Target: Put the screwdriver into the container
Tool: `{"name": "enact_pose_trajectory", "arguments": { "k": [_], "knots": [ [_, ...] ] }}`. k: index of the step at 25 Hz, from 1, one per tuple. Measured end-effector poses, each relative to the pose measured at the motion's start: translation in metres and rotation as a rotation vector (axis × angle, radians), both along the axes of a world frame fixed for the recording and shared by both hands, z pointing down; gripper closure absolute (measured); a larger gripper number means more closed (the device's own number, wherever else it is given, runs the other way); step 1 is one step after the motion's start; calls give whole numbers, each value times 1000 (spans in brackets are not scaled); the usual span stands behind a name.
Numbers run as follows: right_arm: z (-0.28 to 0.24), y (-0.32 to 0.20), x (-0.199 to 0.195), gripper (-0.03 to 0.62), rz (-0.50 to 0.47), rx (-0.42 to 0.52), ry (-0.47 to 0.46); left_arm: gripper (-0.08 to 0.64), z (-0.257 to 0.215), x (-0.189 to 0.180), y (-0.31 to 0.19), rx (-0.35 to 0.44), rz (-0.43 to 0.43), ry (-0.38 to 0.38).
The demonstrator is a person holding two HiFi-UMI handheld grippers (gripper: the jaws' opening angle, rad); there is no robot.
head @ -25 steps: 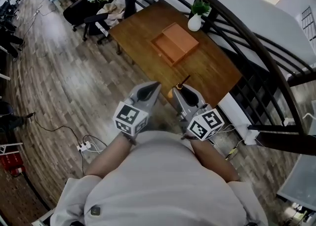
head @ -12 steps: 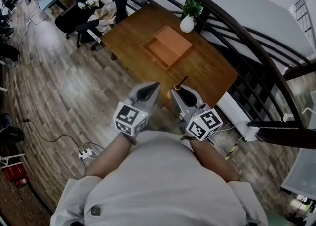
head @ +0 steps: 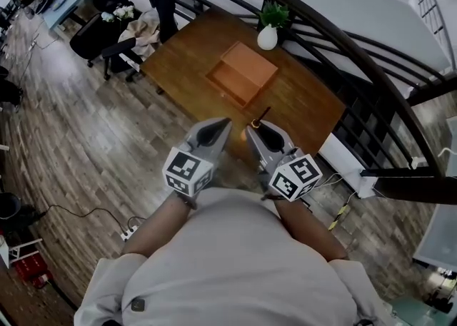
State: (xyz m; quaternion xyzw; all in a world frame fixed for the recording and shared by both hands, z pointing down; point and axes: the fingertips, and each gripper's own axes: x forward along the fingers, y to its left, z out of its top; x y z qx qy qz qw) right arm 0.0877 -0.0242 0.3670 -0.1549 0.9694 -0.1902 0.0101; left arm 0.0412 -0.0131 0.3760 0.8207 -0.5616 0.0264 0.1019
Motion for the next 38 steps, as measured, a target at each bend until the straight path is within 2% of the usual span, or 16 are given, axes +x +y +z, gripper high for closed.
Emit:
{"name": "enact_pose_trajectory", "arguments": {
  "k": [4,13,19,25,29,38],
  "knots": [
    [-3,-12,-34,512,24,7,-3,557,-4,-30,-11,5,38,-7],
    [-20,-14,-130,512,52,11,-15,557,-22,-127,-16,25,71,-36],
    [-23,0,-175,512,59,15,-8,557,-26,-165,-3,22,96,-25],
    [-17,11,-199,512,72,13,5,555,-21,-187,5,12,118,-8],
    [-10,11,-202,512,68,4,18,557,-15,-190,4,1,115,5],
    [-2,-12,-215,512,43,-20,21,557,-3,-205,-14,-32,76,21]
  ]
}}
